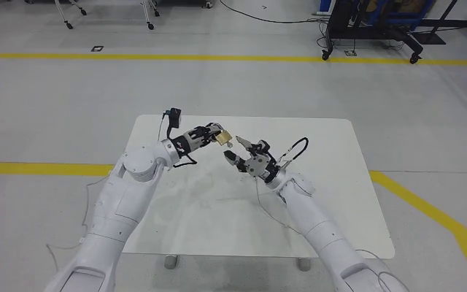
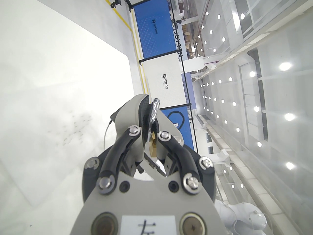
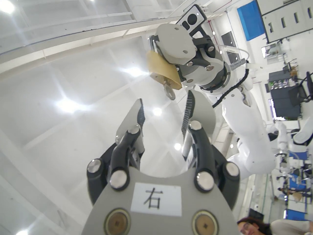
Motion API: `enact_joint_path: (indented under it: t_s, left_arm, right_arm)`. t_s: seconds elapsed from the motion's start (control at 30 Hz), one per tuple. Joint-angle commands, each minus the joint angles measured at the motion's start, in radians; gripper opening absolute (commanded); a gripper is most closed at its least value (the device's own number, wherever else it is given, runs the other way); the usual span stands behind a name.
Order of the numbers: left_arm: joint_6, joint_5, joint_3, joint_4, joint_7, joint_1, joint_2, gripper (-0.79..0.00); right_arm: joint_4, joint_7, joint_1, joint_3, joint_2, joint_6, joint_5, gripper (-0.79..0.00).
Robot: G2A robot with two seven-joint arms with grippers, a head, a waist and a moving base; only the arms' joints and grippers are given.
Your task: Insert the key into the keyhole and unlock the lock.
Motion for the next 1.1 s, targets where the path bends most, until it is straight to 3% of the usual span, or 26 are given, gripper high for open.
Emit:
enact_joint_path:
  t_s: [0.0,0.2,0.3,0.43,0.6,0.63,0.7,0.73,0.77,0.93,1.07]
  left_arm:
    - [0.063,0.047,0.023,0.009,0.011,-0.015,-0.002,-0.785]
    - [0.236,0.214,0.146,0.027,0.019,-0.080,-0.021,-0.785]
    - [0.324,0.320,0.232,0.043,-0.010,-0.129,-0.036,-0.785]
    - [0.416,0.395,0.338,0.121,-0.089,-0.204,-0.065,-0.785]
    - [0.403,0.408,0.432,0.240,-0.170,-0.279,-0.109,-0.785]
    - [0.405,0.394,0.437,0.263,-0.176,-0.288,-0.116,-0.582]
    - [0.399,0.382,0.452,0.304,-0.199,-0.307,-0.130,-0.372]
    - [0.396,0.373,0.455,0.321,-0.204,-0.313,-0.135,-0.099]
    - [0.391,0.361,0.458,0.336,-0.220,-0.317,-0.140,0.000]
    - [0.357,0.328,0.443,0.378,-0.237,-0.328,-0.146,0.000]
    - [0.295,0.300,0.388,0.396,-0.179,-0.328,-0.133,0.000]
  right_arm:
    - [-0.042,-0.004,-0.022,0.035,0.013,-0.030,-0.021,0.000]
    - [-0.268,-0.090,-0.140,0.206,0.069,-0.230,-0.196,0.000]
    - [-0.408,-0.086,-0.212,0.276,0.093,-0.204,-0.259,0.000]
    - [-0.408,-0.086,-0.212,0.276,0.093,-0.204,-0.259,0.000]
    - [-0.408,-0.086,-0.212,0.276,0.093,-0.204,-0.259,0.000]
    - [-0.408,-0.086,-0.212,0.276,0.093,-0.204,-0.259,0.000]
    - [-0.408,-0.086,-0.212,0.276,0.093,-0.204,-0.259,0.000]
    - [-0.408,-0.086,-0.212,0.276,0.093,-0.204,-0.259,0.000]
    - [-0.408,-0.086,-0.212,0.276,0.093,-0.204,-0.259,0.000]
    - [-0.408,-0.086,-0.212,0.276,0.093,-0.204,-0.259,0.000]
    - [-0.420,-0.108,-0.215,0.278,0.093,-0.207,-0.251,0.000]
